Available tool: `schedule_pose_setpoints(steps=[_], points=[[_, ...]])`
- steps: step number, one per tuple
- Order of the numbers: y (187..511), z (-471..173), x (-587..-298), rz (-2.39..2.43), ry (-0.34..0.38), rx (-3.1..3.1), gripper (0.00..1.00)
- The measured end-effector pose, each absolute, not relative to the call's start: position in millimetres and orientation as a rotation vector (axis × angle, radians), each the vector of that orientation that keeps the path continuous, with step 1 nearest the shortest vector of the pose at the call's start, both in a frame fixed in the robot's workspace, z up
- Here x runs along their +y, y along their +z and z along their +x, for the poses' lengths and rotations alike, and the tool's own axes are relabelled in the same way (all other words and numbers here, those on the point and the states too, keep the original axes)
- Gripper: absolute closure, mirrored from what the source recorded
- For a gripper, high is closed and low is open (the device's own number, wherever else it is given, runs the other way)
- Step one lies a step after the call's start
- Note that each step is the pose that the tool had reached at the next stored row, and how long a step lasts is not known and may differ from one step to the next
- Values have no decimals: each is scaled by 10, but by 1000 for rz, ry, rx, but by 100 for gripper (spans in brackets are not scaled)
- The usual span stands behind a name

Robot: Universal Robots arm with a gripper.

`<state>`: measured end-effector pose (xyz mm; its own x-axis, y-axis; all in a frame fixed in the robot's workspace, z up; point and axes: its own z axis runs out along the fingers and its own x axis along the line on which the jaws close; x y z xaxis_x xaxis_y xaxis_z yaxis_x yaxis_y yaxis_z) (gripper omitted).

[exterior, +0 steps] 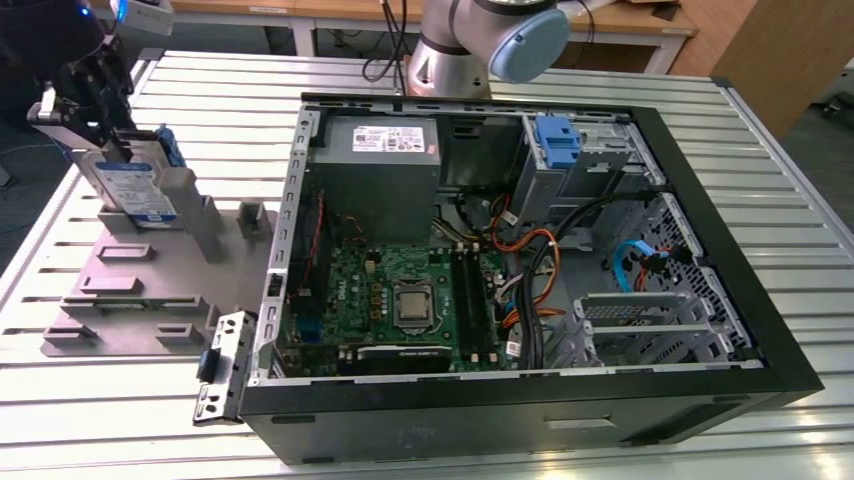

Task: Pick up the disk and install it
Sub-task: 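Pick up the disk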

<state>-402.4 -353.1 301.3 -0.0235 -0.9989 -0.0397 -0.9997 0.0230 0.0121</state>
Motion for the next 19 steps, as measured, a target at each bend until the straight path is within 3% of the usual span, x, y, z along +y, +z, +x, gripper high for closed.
schedule_pose_setpoints(steps=[5,6,19], points=[[3013,-4023,-3531,-2181,57,2233,60],[3013,-4023,-3531,-2181,57,2233,65],[3013,-4020,-3552,-2181,57,2232,65]])
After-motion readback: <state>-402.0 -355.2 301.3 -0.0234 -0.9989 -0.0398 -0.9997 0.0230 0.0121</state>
